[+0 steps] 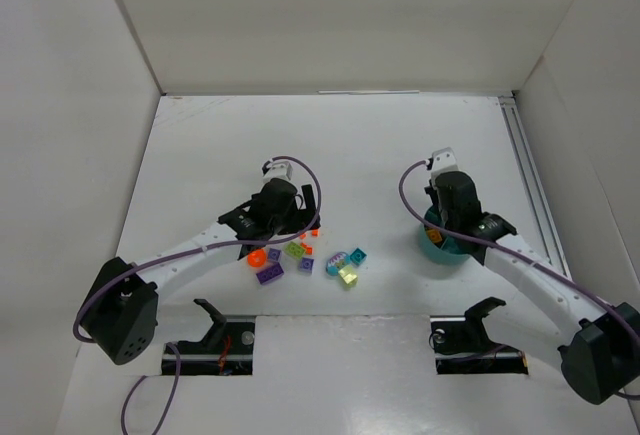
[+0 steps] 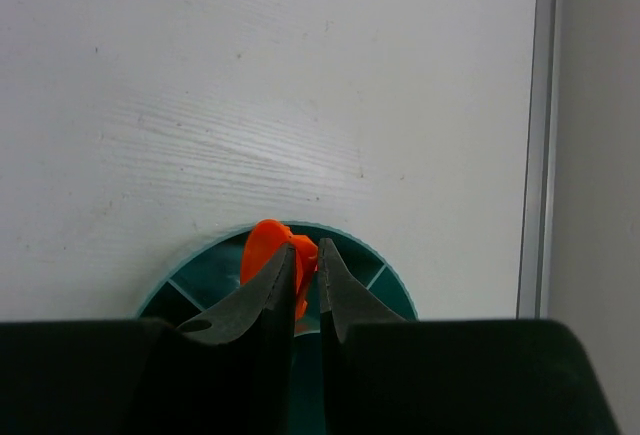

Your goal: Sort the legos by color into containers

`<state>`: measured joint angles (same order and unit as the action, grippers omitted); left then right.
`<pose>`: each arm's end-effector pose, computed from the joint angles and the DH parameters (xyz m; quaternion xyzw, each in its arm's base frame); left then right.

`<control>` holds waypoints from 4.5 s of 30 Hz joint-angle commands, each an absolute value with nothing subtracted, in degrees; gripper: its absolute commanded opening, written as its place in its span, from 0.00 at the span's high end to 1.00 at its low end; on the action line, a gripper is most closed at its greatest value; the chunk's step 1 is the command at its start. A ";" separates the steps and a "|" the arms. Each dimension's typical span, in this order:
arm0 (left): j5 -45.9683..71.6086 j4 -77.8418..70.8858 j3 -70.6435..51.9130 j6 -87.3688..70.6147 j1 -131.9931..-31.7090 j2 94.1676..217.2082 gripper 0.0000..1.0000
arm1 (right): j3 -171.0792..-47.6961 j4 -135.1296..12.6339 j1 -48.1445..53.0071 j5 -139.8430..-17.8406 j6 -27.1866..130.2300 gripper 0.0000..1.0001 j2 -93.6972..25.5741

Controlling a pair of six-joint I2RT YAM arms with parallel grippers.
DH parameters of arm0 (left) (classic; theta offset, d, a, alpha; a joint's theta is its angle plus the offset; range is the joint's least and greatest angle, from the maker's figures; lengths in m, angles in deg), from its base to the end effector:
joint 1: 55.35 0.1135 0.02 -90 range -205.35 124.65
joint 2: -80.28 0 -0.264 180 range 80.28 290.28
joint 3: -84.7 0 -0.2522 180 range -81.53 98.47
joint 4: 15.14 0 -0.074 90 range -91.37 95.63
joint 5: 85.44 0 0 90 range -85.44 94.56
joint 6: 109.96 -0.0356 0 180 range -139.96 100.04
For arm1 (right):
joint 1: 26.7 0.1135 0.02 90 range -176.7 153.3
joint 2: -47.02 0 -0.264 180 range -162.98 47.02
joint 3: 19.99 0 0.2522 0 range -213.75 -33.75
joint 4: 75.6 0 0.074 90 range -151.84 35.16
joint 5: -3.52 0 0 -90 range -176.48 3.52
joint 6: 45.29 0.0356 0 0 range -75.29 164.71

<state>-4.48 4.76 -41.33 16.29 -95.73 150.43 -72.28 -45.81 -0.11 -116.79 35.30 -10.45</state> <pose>0.2023 -0.1647 0.2273 -0.0037 0.8893 -0.2251 0.3982 0.2003 0.0802 0.2533 -0.1497 0.8515 -0.1627 0.4755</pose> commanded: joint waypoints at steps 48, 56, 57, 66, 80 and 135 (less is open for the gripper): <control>-11.09 33.52 -51.64 53.95 -80.75 134.96 0.28 | -70.76 -46.11 -0.50 -110.13 32.05 0.31 0.26; -10.47 33.52 -53.23 53.96 -80.75 132.05 0.41 | -70.76 -46.64 -0.50 -109.07 32.05 0.31 -1.32; -9.86 33.00 -53.23 53.96 -80.75 132.05 0.43 | -70.76 -46.64 -0.50 -109.07 32.05 0.31 -1.32; -5.90 30.18 -55.69 54.57 -80.75 136.62 0.57 | -70.76 -46.11 -0.50 -109.60 32.05 0.30 -0.79; -9.06 27.45 -59.12 58.71 -80.75 132.93 0.70 | -70.76 -46.11 -0.50 -109.60 32.05 0.30 -1.41; 6.50 -11.58 14.34 -14.77 -117.40 195.49 1.00 | -87.90 -14.56 -7.54 -132.80 49.19 0.00 15.29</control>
